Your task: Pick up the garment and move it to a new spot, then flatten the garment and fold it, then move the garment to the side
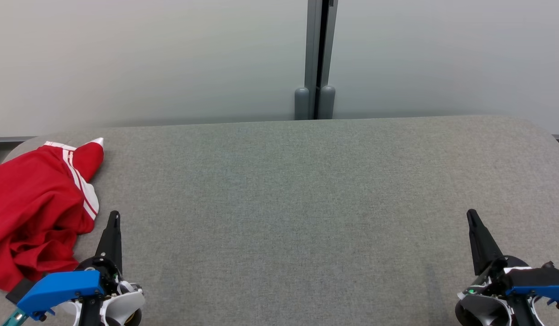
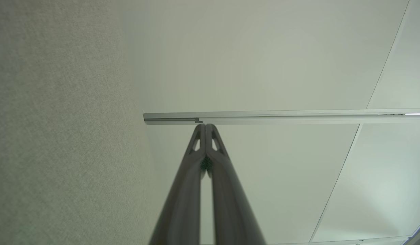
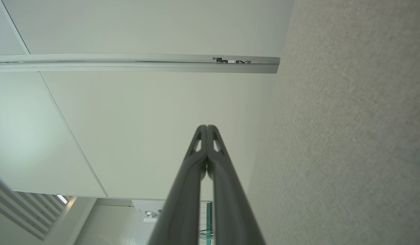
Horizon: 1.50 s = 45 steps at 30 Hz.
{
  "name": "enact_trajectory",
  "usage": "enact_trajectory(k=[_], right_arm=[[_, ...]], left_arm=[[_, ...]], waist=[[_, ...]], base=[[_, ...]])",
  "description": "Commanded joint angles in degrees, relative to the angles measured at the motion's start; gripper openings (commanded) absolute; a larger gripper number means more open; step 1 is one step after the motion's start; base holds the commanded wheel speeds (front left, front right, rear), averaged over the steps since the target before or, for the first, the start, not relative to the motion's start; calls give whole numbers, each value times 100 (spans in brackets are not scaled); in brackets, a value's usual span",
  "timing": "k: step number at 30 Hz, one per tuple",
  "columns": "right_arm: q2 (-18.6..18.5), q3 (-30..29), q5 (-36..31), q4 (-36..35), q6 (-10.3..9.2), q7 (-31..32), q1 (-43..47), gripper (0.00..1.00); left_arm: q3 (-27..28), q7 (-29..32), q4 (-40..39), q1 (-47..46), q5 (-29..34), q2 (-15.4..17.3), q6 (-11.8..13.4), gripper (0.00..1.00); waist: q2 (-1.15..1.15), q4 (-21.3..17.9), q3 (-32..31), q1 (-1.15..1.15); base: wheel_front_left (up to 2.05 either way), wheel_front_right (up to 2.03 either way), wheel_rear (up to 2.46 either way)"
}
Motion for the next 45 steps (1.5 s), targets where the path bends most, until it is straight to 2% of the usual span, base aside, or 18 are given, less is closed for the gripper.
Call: enact_trajectory(k=[1, 45], right_arm=[[6, -17, -23, 3, 18, 20, -75, 0], [6, -17, -24, 3, 18, 21, -75, 0]], left_arm=[[11, 17, -14, -52, 17, -11, -53, 0], [11, 18, -15, -53, 18, -11, -54, 0]], waist=[[0, 0, 0, 0], [0, 0, 0, 0]], base=[[0, 0, 0], [0, 0, 0]])
